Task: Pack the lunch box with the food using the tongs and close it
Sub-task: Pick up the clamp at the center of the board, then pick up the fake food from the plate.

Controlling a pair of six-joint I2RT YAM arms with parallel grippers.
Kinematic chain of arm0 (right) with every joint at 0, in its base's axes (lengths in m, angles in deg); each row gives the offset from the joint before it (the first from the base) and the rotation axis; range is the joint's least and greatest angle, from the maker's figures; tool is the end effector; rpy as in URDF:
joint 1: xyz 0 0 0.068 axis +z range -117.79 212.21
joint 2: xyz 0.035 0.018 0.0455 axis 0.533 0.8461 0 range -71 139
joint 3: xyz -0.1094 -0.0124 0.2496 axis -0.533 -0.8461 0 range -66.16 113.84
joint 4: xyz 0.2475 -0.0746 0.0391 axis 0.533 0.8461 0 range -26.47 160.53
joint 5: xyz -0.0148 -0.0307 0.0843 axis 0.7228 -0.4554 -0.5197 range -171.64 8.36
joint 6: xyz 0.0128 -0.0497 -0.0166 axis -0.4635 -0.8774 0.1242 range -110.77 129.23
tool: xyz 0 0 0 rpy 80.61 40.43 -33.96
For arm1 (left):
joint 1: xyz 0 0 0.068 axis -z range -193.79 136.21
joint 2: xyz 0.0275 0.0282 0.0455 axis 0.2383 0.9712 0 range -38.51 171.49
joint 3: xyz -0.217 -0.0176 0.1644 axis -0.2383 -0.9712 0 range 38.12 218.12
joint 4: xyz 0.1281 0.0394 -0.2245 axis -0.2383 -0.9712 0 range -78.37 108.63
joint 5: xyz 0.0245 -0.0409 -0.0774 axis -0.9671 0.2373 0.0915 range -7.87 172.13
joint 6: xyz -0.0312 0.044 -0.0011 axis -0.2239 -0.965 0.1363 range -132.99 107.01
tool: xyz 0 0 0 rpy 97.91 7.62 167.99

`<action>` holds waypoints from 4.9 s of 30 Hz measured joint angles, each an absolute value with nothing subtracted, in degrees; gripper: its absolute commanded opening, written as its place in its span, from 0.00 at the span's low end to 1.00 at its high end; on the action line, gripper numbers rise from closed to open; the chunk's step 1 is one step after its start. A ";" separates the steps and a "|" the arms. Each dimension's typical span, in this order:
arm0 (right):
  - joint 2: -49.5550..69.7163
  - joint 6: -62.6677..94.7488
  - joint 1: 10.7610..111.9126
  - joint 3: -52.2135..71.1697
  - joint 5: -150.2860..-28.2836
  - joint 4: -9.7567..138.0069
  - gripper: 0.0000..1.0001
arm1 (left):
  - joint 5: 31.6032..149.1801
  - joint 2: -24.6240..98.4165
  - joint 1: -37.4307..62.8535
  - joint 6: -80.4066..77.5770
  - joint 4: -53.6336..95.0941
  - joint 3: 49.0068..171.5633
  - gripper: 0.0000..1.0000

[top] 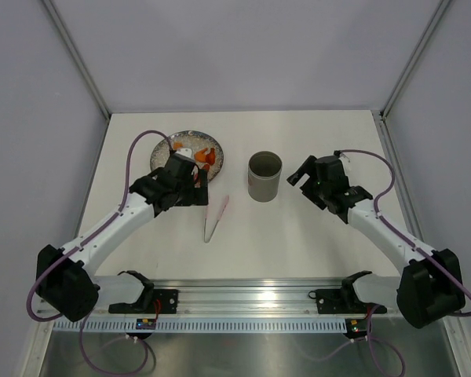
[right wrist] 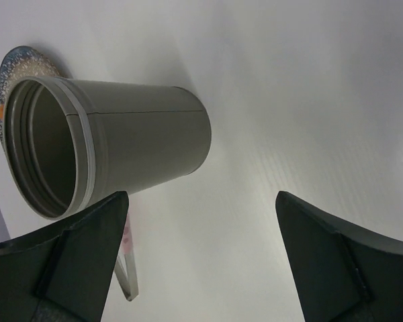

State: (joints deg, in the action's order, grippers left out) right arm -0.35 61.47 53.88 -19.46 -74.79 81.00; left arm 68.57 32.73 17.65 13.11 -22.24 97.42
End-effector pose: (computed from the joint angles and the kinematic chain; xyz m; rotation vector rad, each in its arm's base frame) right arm 0.2458 0.0932 0.2456 0.6791 2.2450 0.5240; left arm 0.2202 -0.1247 0.2849 0.0162 2.4616 -0.1421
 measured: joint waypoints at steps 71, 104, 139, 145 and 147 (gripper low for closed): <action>-16.54 47.07 53.92 -16.35 -61.68 97.20 0.99 | 69.53 55.75 28.04 18.01 -8.38 90.76 0.56; -17.40 47.40 53.92 -15.00 -64.89 97.13 0.99 | 62.38 47.84 11.66 8.96 -36.55 113.97 0.18; -15.80 47.38 53.92 -12.75 -68.80 95.98 0.99 | 70.71 63.18 4.95 4.98 -35.98 121.45 0.41; -15.80 47.38 53.92 -12.75 -68.80 95.98 0.99 | 70.69 65.10 4.95 4.96 -35.94 122.39 0.44; -15.80 47.38 53.92 -12.75 -68.82 95.98 0.99 | 70.62 65.19 4.95 4.98 -35.94 122.39 0.45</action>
State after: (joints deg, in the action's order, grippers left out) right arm -15.80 47.38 53.92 -12.75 -68.82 95.98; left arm 70.62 65.19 4.95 4.98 -35.94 122.39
